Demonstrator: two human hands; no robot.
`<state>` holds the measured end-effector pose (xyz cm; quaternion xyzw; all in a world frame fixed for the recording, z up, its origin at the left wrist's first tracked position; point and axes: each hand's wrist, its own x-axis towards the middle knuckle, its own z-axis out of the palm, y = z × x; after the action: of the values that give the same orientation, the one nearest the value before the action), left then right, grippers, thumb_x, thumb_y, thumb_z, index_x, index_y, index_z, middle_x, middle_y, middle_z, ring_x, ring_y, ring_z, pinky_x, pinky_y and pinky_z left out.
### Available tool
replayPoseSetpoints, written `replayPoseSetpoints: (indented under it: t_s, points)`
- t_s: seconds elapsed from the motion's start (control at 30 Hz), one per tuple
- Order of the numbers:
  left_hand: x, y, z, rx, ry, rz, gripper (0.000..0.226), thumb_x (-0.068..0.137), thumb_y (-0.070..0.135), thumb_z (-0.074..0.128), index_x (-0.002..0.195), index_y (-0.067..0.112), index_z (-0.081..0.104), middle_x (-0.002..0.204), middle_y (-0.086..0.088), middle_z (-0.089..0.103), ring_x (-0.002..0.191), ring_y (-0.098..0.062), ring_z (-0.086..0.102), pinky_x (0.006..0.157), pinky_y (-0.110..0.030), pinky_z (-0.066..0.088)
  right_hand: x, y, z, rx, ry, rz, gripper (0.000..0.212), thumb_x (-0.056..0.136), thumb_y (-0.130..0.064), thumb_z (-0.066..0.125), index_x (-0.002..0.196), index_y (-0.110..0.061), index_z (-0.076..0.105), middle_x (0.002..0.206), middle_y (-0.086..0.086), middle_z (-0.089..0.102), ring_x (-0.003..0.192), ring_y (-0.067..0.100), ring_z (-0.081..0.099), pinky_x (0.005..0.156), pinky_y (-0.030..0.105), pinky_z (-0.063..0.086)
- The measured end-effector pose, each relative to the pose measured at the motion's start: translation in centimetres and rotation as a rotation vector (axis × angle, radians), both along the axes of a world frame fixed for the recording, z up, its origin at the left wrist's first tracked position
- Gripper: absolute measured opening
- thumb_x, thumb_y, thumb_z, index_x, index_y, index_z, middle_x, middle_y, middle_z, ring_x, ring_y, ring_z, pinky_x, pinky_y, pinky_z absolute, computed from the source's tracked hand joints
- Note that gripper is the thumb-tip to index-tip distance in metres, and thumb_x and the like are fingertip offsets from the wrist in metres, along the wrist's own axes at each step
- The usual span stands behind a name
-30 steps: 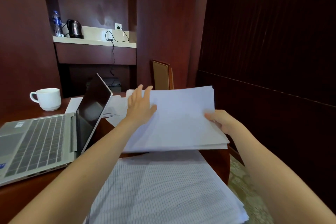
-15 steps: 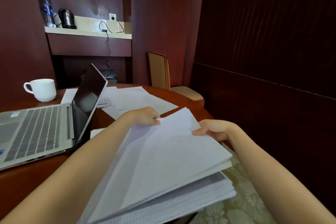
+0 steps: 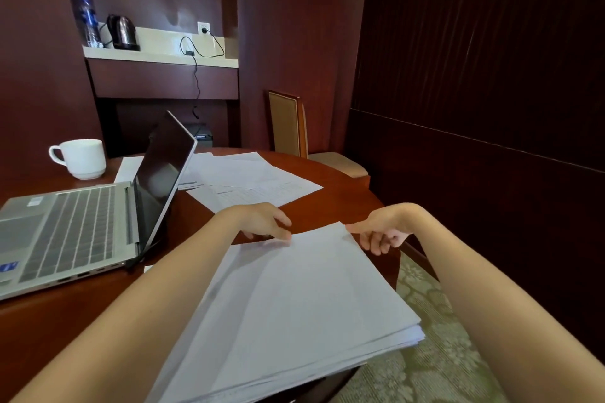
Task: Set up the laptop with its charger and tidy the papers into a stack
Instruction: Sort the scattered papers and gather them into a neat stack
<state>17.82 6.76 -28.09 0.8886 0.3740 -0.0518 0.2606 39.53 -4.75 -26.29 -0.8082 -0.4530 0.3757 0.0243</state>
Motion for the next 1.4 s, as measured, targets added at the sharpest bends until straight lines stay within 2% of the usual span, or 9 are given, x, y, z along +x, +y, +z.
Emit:
replayPoseSetpoints:
  t_s: [0.2,0.33,0.47,0.63,0.73,0.87,1.07,1.17,1.4]
  points:
    - [-1.1,1.7,0.3,0.252,0.137,0.086,0.044,0.096,0.042,0.044,0.132,0.019,0.051,0.139,-0.002,0.046,0.126,-0.021,0.043,0.105,-0.034,0.033,-1.4,2.7,-0.3,0.173,-0.107,-0.060,0.031,0.096,-0.031,0.049,0.077,-0.009,0.060,0.065,0.003,0.060,0.049,0.012,0.052,0.041,0.014,0.034]
    - [-1.8,2.6,-0.9,0.423,0.323,0.138,0.049,0.094,0.052,0.039,0.133,0.026,0.050,0.140,-0.007,0.039,0.126,-0.028,0.039,0.104,-0.040,0.031,-3.4,4.5,-0.9,0.249,-0.043,-0.119,0.021,0.093,-0.012,0.049,0.073,-0.006,0.054,0.048,0.001,0.053,0.033,0.009,0.043,0.036,0.010,0.031]
    - [-2.3,3.3,-2.3,0.551,0.473,0.125,0.050,0.097,0.051,0.030,0.141,0.030,0.038,0.150,-0.011,0.023,0.135,-0.033,0.027,0.108,-0.047,0.023,-4.9,6.3,-1.3,0.399,-0.201,-0.005,0.019,0.094,-0.014,0.048,0.104,-0.003,0.060,0.084,0.008,0.059,0.064,0.016,0.053,0.056,0.019,0.044]
    - [-2.1,4.0,-2.8,0.565,0.468,0.177,0.047,0.099,0.044,0.026,0.139,0.024,0.039,0.144,-0.013,0.030,0.128,-0.033,0.036,0.105,-0.045,0.029,-6.8,8.2,-2.1,0.416,-0.171,0.092,0.029,0.096,-0.017,0.048,0.119,-0.005,0.059,0.120,0.011,0.059,0.106,0.023,0.058,0.086,0.025,0.046]
    - [-2.1,4.7,-2.3,0.496,0.393,0.142,0.044,0.098,0.043,0.032,0.130,0.018,0.048,0.132,-0.012,0.043,0.115,-0.028,0.048,0.091,-0.037,0.038,-7.6,9.4,-2.5,0.439,0.028,-0.011,0.032,0.095,-0.016,0.050,0.125,-0.005,0.053,0.116,0.011,0.054,0.103,0.021,0.054,0.092,0.028,0.047]
    - [-2.4,5.2,-2.2,0.417,0.260,0.127,0.033,0.097,0.036,0.039,0.118,0.012,0.050,0.119,-0.009,0.056,0.089,-0.017,0.049,0.073,-0.026,0.036,-7.8,10.7,-2.5,0.505,0.687,-0.441,0.048,0.092,-0.015,0.051,0.138,-0.004,0.038,0.138,0.016,0.045,0.126,0.031,0.047,0.097,0.035,0.045]
    - [-2.8,4.8,-2.6,0.585,0.234,0.118,0.033,0.094,0.035,0.041,0.121,0.018,0.050,0.118,-0.007,0.059,0.102,-0.022,0.055,0.077,-0.028,0.043,-9.2,12.6,-2.6,0.499,1.264,-0.700,0.061,0.091,-0.006,0.043,0.146,-0.002,0.016,0.152,0.022,0.023,0.141,0.036,0.022,0.114,0.042,0.025]
    - [-3.5,4.8,-2.3,0.597,0.209,0.114,0.038,0.092,0.039,0.046,0.126,0.023,0.048,0.122,-0.005,0.058,0.107,-0.022,0.054,0.081,-0.028,0.043,-10.4,13.8,-2.6,0.493,1.315,-0.756,0.063,0.091,-0.007,0.041,0.147,-0.007,0.012,0.152,0.021,0.021,0.142,0.035,0.020,0.116,0.043,0.022]
    - [-5.0,5.5,-2.6,0.477,0.046,0.213,0.041,0.083,0.033,0.059,0.117,0.022,0.038,0.111,0.001,0.064,0.094,-0.019,0.054,0.072,-0.027,0.040,-12.2,15.5,-3.1,0.488,1.035,-0.743,0.046,0.092,-0.007,0.049,0.135,0.000,0.036,0.130,0.017,0.051,0.119,0.027,0.053,0.093,0.034,0.045]
